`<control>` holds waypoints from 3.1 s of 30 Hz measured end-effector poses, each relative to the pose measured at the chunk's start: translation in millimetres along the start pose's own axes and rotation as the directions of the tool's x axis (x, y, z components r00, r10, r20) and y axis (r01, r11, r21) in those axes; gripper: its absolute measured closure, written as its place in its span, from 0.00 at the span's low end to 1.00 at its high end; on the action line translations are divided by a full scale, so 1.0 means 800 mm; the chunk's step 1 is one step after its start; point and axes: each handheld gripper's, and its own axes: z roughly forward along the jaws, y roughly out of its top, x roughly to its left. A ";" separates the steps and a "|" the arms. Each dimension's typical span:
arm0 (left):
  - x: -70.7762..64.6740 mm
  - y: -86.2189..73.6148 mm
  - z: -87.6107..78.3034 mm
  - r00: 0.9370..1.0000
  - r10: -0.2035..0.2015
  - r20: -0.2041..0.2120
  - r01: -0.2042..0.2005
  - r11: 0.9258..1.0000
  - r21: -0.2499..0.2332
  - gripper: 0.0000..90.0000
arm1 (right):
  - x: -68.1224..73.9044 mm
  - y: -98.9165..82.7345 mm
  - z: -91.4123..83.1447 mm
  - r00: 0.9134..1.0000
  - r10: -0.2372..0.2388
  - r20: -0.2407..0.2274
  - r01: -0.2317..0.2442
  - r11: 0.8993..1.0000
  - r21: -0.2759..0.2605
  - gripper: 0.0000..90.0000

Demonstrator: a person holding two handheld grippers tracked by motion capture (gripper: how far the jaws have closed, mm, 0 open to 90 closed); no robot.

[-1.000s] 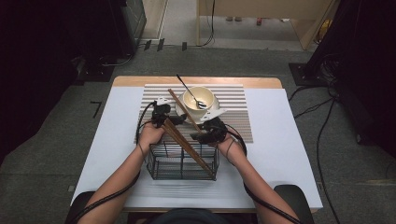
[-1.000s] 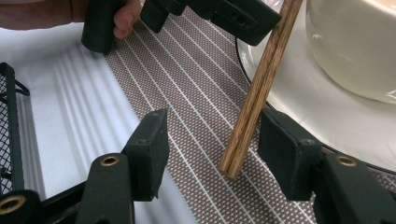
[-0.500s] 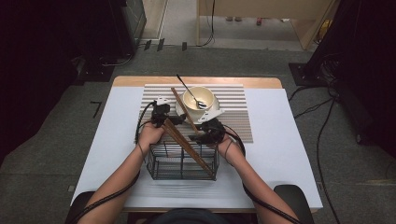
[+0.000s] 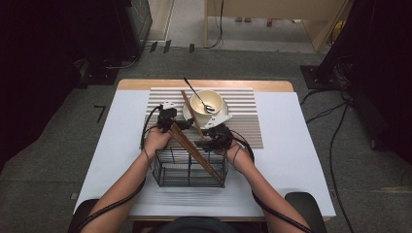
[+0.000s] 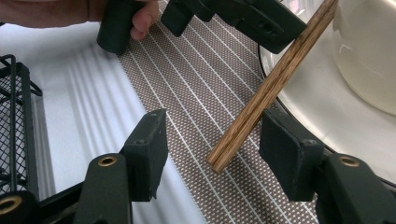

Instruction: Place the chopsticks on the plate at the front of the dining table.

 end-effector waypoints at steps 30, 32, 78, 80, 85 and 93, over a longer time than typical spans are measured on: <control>0.006 0.001 -0.001 1.000 0.000 -0.010 0.000 1.000 -0.004 0.16 | 0.004 0.002 0.006 0.996 -0.064 -0.059 0.063 0.998 -0.022 0.45; 0.006 0.001 -0.001 1.000 -0.005 -0.013 0.005 1.000 -0.007 0.16 | 0.004 0.003 0.006 0.996 -0.070 -0.064 0.068 0.997 -0.025 0.45; 0.014 0.006 -0.009 0.999 0.013 -0.036 -0.013 1.000 -0.005 0.16 | 0.000 0.013 0.008 0.995 -0.046 -0.084 0.042 0.998 -0.046 0.45; 0.014 0.008 -0.012 0.999 0.021 -0.039 -0.021 1.000 -0.002 0.16 | -0.001 0.014 0.004 0.995 -0.038 -0.092 0.035 0.999 -0.042 0.43; 0.014 0.014 -0.021 0.999 0.034 -0.015 -0.034 0.999 0.013 0.17 | -0.004 0.015 -0.003 0.996 -0.022 -0.091 0.018 0.999 -0.042 0.40; 0.010 0.020 -0.035 0.998 0.052 0.022 -0.053 0.998 0.030 0.17 | -0.010 0.015 -0.015 0.997 0.022 -0.078 -0.024 0.999 -0.025 0.38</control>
